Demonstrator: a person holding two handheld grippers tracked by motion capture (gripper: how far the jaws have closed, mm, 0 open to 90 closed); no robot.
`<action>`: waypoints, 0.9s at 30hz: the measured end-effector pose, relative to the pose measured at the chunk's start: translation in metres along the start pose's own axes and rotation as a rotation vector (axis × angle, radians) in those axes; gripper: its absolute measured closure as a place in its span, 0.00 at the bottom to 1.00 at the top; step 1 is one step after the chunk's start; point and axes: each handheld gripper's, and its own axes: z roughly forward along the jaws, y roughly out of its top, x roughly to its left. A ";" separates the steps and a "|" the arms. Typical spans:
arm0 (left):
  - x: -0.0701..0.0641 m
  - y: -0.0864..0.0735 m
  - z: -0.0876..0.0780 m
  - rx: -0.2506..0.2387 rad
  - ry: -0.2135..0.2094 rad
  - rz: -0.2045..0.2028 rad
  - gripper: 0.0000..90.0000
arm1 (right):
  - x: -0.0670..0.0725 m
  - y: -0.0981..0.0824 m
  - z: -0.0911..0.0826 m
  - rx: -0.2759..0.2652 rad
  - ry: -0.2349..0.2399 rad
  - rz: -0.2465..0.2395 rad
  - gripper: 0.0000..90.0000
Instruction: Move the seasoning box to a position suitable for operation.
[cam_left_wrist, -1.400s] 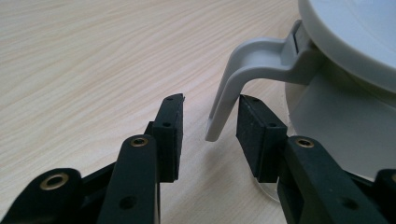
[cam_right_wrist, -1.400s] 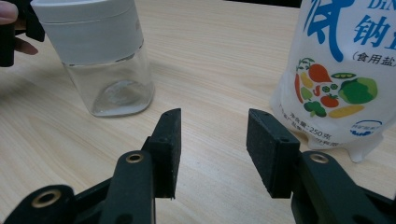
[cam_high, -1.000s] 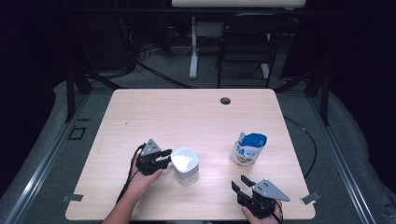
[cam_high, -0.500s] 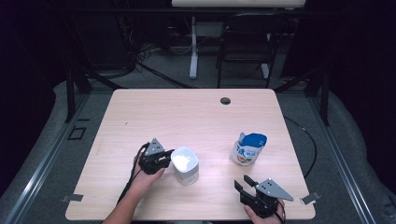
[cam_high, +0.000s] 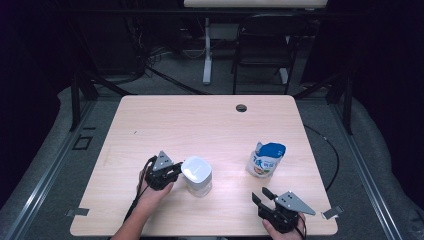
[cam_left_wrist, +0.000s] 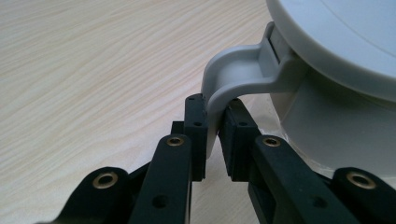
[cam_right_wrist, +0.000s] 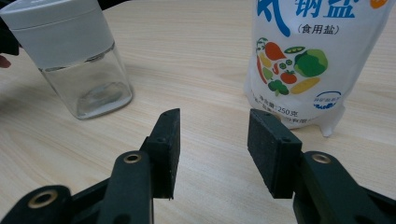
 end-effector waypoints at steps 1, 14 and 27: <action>-0.001 0.000 -0.001 0.006 0.009 0.000 0.91 | 0.000 0.000 0.000 0.000 0.000 0.000 0.60; -0.010 -0.012 -0.016 -0.003 -0.003 -0.024 0.88 | 0.003 -0.002 0.005 0.004 0.012 -0.019 0.59; -0.012 -0.025 -0.030 -0.023 -0.062 0.000 0.91 | 0.003 -0.003 0.005 0.007 0.012 -0.018 0.58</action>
